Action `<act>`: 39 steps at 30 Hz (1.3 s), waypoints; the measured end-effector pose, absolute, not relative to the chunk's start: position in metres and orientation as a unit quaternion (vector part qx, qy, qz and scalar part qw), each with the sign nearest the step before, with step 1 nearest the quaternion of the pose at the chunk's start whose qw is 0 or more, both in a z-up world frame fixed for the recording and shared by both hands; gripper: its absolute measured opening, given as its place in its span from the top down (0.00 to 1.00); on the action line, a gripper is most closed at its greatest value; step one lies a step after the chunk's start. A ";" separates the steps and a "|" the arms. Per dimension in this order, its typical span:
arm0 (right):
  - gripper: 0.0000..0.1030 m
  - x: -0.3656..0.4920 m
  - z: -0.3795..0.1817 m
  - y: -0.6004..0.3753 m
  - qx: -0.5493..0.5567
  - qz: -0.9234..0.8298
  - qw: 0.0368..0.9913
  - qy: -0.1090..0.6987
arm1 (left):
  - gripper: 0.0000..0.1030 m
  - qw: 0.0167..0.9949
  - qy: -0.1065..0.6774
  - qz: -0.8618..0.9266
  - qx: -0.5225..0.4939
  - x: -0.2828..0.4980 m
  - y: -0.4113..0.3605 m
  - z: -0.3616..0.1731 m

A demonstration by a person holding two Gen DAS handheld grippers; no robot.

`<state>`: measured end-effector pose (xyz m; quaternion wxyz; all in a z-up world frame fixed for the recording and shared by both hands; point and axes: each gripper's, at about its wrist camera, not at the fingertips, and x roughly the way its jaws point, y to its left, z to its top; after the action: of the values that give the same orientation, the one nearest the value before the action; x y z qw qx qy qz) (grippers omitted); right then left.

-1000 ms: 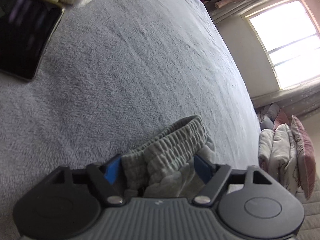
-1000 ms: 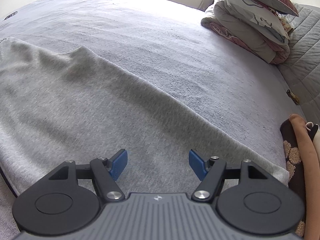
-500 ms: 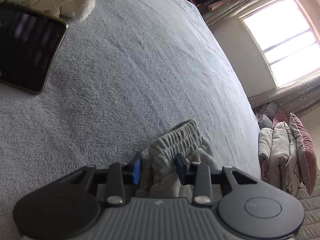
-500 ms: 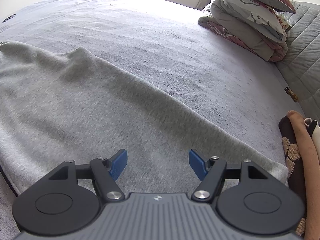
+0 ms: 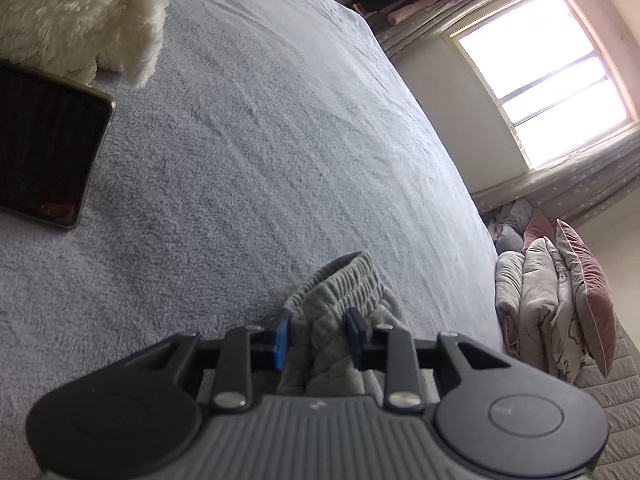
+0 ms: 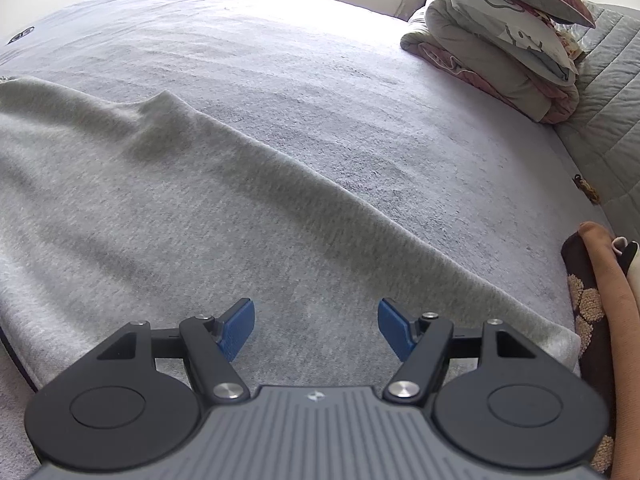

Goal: Fold clothes

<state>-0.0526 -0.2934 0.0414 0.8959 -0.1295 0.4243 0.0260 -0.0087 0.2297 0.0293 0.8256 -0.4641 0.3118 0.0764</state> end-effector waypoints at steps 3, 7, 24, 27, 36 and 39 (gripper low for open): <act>0.31 -0.053 0.041 -0.294 -0.128 0.027 0.896 0.425 | 0.79 0.824 0.302 0.083 -0.472 -0.010 0.237 0.031; 0.31 -0.052 0.041 -0.291 -0.127 0.029 0.896 0.425 | 1.00 0.871 0.236 0.120 -0.415 -0.021 0.254 0.055; 0.30 -0.051 0.043 -0.281 -0.126 0.033 0.899 0.419 | 0.15 0.919 0.310 0.014 -0.243 0.019 0.181 0.059; 0.30 -0.052 0.044 -0.282 -0.125 0.032 0.899 0.418 | 0.13 0.930 0.326 0.056 -0.162 0.029 0.167 0.058; 0.29 -0.054 0.046 -0.285 -0.124 0.029 0.901 0.415 | 0.43 0.891 0.389 0.052 -0.228 0.038 0.196 0.025; 0.29 -0.055 0.047 -0.283 -0.126 0.032 0.901 0.414 | 0.53 0.899 0.384 0.057 -0.204 0.031 0.190 0.027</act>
<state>-0.0546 -0.2831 0.0465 0.9011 -0.1258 0.4136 0.0321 0.0309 0.1904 0.0270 0.8988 -0.2039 0.3839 0.0567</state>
